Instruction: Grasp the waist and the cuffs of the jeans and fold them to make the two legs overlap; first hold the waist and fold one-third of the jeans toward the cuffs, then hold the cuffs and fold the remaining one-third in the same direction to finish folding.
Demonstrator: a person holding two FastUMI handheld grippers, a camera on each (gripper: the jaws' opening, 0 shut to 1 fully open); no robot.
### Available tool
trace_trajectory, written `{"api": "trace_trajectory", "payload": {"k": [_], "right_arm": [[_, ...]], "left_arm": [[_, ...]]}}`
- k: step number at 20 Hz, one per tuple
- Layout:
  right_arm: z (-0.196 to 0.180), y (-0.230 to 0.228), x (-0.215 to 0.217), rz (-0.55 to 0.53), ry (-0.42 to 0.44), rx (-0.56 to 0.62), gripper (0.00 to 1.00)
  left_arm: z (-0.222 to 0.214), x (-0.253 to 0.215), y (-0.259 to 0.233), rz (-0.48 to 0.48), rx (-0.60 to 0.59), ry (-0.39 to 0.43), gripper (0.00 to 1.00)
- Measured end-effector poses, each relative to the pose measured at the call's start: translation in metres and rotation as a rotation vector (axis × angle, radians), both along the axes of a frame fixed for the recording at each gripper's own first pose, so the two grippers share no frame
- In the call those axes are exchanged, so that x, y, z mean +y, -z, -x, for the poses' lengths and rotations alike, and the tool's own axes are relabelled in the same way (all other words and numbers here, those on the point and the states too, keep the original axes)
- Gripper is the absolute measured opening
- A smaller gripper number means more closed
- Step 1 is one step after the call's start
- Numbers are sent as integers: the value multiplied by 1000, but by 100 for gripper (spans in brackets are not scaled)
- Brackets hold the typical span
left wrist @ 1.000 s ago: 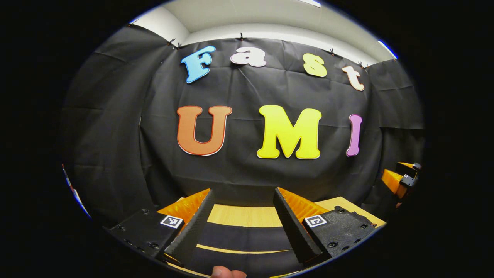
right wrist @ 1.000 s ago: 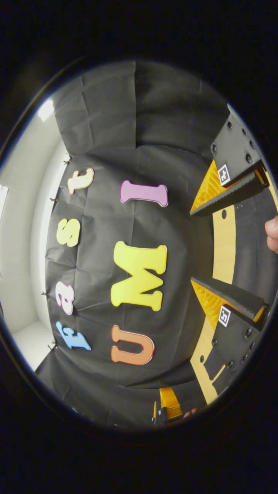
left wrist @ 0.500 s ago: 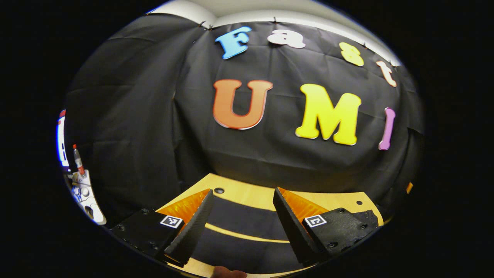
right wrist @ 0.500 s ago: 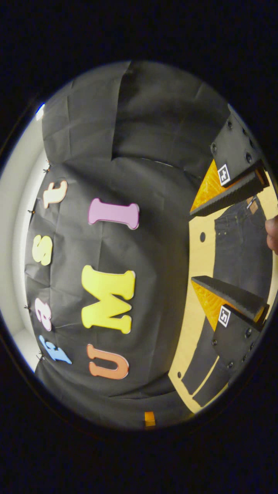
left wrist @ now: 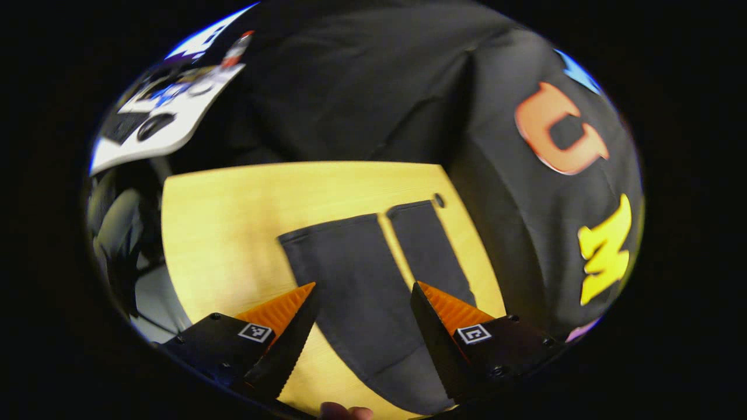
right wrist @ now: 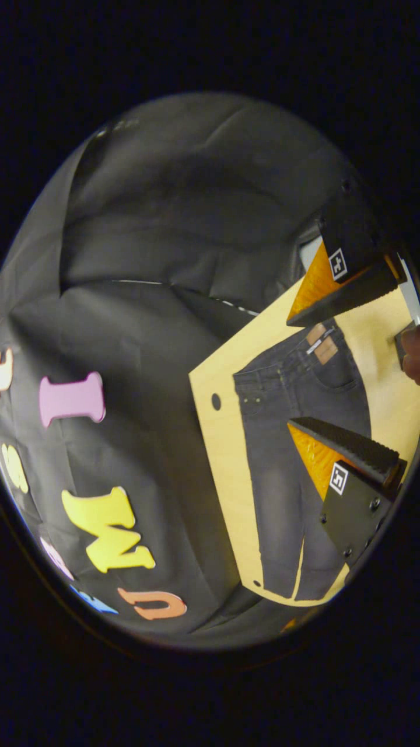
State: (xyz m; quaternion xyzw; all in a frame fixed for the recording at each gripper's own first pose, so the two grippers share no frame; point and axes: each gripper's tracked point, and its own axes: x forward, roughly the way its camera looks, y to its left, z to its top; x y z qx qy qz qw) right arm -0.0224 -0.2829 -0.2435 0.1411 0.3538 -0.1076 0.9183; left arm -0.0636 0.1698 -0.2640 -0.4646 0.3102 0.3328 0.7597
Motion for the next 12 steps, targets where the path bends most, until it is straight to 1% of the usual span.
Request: {"api": "trace_trajectory", "payload": {"k": [1, 2, 3, 4, 5, 6, 7, 9, 10, 12], "right_arm": [[5, 13, -1, -52, 20, 48, 95], [11, 26, -3, -98, 50, 92, 99], [16, 38, -7, -139, 82, 136, 95], [21, 49, -10, -173, 121, 187, 99], [24, 60, -13, -207, 161, 234, 94], [25, 67, -16, -238, 202, 273, 99], [28, 74, -18, -266, 242, 309, 99], [28, 82, -25, -285, 295, 347, 99], [27, 82, -28, -285, 315, 353, 94], [23, 81, -28, -290, 338, 354, 94]], "left_arm": [[3, 4, 5, 50, 6, -48, 99], [3, 5, 15, 94, 13, -86, 99], [4, 8, 21, 129, 18, -110, 99], [9, 30, 26, 163, 34, -125, 99], [7, 32, 39, 197, 51, -134, 99], [1, 32, 43, 220, 69, -151, 100], [-1, 37, 50, 247, 86, -168, 99], [-13, 46, 57, 280, 91, -189, 99], [-17, 50, 61, 289, 98, -199, 99], [-18, 52, 70, 312, 131, -208, 100]]}}
